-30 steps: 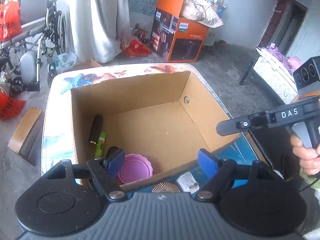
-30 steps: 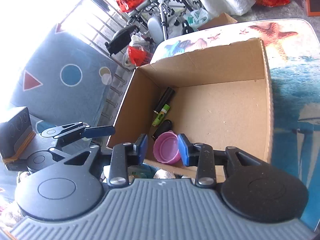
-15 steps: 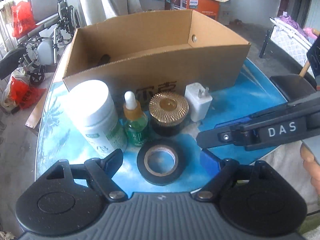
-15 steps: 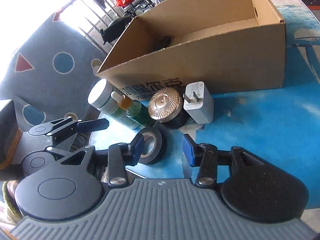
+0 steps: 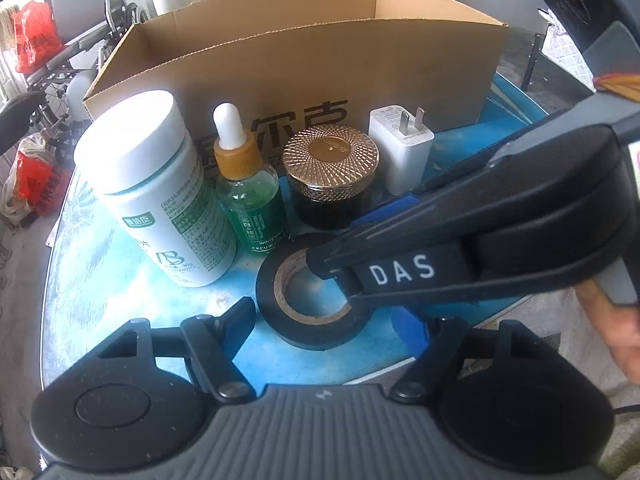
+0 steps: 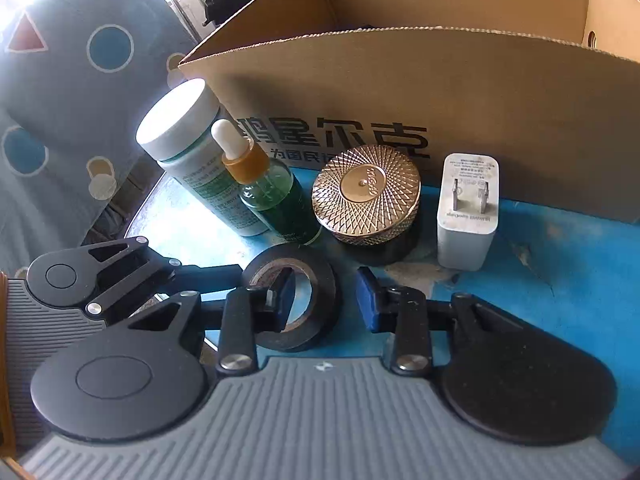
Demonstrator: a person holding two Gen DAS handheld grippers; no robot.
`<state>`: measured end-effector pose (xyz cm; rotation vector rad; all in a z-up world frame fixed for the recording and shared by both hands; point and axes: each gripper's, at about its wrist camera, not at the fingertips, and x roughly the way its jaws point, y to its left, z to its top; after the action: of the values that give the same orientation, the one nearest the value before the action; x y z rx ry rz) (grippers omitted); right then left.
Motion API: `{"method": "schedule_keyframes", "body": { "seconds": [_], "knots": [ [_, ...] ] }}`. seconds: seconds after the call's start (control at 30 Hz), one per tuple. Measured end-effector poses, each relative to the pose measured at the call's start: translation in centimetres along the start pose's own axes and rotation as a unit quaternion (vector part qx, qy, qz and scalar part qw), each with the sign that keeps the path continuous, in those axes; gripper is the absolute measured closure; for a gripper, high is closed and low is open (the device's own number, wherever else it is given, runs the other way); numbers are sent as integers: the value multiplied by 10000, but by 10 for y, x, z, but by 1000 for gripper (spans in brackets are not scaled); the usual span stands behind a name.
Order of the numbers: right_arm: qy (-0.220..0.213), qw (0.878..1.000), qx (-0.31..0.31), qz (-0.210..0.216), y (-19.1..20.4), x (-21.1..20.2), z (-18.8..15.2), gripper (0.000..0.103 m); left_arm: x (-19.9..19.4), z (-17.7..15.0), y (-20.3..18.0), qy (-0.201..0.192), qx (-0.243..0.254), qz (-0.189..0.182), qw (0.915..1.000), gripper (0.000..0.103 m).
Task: Organize rigid objects
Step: 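Grasp the black tape roll with the right tool and lift it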
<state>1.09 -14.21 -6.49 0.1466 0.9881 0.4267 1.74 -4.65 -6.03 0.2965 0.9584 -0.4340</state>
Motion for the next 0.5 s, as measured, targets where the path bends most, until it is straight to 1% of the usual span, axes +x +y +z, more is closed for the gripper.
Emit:
{"method": "schedule_keyframes", "body": {
  "seconds": [0.1,0.17,0.33,0.5],
  "knots": [
    [12,9999,-121,-62,6,4,1,80,-1,-2,1,-108,-75,29,9999,37],
    [4,9997,-197,-115,8,3,-1,84,1,-1,2,-128,-120,4,9998,37],
    [-41,9997,-164,-176,9,4,-8,85,-3,-5,0,-176,-98,-9,9998,37],
    [-164,9991,-182,-347,9,-19,-17,86,-27,-7,-17,-419,-13,-89,9991,37]
  ]
}}
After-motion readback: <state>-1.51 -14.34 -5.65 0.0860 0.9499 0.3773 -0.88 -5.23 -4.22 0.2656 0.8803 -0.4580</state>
